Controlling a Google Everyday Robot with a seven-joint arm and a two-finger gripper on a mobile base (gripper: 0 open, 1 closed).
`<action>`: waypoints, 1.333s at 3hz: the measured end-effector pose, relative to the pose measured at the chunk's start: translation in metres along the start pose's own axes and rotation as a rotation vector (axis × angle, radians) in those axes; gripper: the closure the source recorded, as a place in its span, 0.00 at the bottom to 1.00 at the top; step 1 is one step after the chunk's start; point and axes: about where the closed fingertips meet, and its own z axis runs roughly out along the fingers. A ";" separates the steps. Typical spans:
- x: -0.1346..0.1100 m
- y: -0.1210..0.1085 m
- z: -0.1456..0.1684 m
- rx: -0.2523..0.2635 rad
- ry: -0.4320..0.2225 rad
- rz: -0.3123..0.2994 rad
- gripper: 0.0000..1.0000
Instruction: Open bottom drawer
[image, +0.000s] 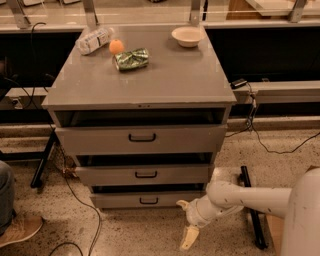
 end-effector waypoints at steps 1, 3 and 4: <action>0.023 -0.021 0.022 0.035 0.029 -0.036 0.00; 0.023 -0.028 0.025 0.070 0.060 -0.072 0.00; 0.030 -0.053 0.029 0.135 0.093 -0.127 0.00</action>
Offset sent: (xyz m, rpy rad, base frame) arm 0.0155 -0.0053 -0.0259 -0.0258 -0.0410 0.0113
